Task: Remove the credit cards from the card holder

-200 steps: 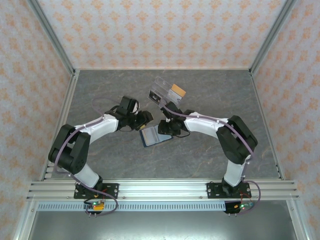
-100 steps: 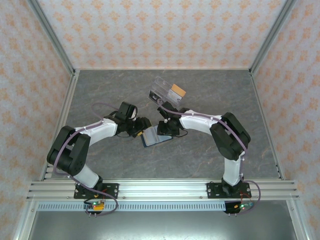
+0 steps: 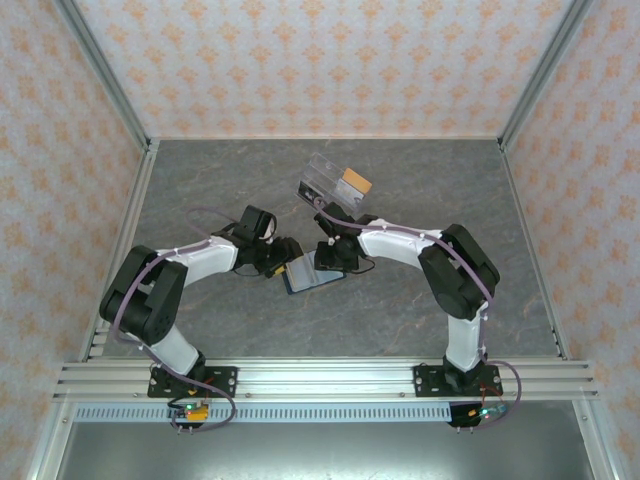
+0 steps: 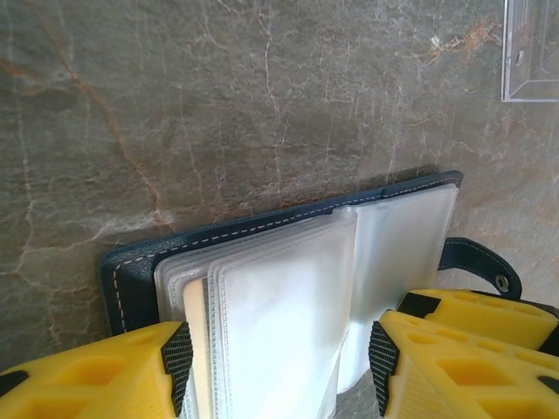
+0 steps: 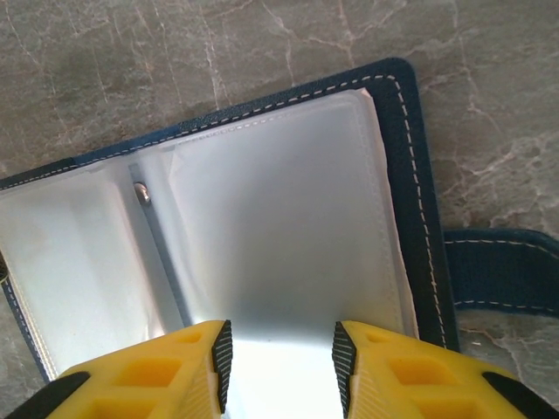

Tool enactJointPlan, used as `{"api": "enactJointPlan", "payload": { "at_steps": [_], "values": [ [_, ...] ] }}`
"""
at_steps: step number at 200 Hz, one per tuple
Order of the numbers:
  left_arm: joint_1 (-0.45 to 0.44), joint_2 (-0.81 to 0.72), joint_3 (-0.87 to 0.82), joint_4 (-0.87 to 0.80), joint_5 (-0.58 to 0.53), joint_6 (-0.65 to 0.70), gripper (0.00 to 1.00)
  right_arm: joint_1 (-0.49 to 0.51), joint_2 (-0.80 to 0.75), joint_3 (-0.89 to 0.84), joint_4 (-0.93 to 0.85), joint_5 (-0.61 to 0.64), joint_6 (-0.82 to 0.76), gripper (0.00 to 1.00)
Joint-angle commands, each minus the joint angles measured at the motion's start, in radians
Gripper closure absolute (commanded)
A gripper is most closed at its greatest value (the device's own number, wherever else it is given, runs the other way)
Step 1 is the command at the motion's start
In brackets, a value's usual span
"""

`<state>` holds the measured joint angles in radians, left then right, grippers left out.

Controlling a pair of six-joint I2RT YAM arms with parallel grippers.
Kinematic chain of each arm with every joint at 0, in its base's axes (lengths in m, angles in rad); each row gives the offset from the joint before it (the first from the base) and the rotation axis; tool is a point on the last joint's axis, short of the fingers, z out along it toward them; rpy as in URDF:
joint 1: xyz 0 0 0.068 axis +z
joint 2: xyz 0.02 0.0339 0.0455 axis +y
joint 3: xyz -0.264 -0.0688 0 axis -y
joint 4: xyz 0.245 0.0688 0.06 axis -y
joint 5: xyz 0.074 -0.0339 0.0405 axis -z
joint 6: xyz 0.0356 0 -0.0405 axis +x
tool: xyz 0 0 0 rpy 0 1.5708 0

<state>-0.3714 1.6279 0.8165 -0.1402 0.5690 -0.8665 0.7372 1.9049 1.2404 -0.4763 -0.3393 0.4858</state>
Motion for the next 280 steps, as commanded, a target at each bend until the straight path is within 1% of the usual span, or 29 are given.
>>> {"api": "enactJointPlan", "payload": {
  "at_steps": [1,26,54,89,154,203,229,252,280],
  "values": [
    [-0.007,0.029,0.019,0.025,0.013,-0.006,0.42,0.005,0.035,0.003,-0.041,0.034,0.001,0.61],
    [-0.012,0.041,0.026,0.036,0.023,-0.007,0.43,0.005,0.036,0.001,-0.042,0.036,0.001,0.61],
    [-0.017,0.045,0.033,0.045,0.032,-0.005,0.51,0.005,0.038,-0.001,-0.042,0.038,0.003,0.61],
    [-0.018,0.032,0.039,0.029,0.026,0.009,0.56,0.006,0.036,-0.003,-0.044,0.039,0.004,0.62],
    [-0.037,0.016,0.060,0.027,0.040,0.036,0.69,0.005,0.035,-0.004,-0.042,0.042,0.008,0.62],
    [-0.054,0.021,0.072,0.072,0.082,0.019,0.69,0.005,0.003,-0.017,-0.033,0.056,0.011,0.62],
    [-0.067,0.027,0.086,0.102,0.105,0.002,0.68,0.000,-0.077,-0.054,0.002,0.088,0.015,0.62],
    [-0.077,0.042,0.108,0.120,0.119,-0.007,0.66,-0.011,-0.155,-0.118,0.070,0.104,0.034,0.62],
    [-0.091,0.074,0.140,0.150,0.140,-0.025,0.63,-0.025,-0.236,-0.197,0.152,0.113,0.065,0.64]
  ]
}}
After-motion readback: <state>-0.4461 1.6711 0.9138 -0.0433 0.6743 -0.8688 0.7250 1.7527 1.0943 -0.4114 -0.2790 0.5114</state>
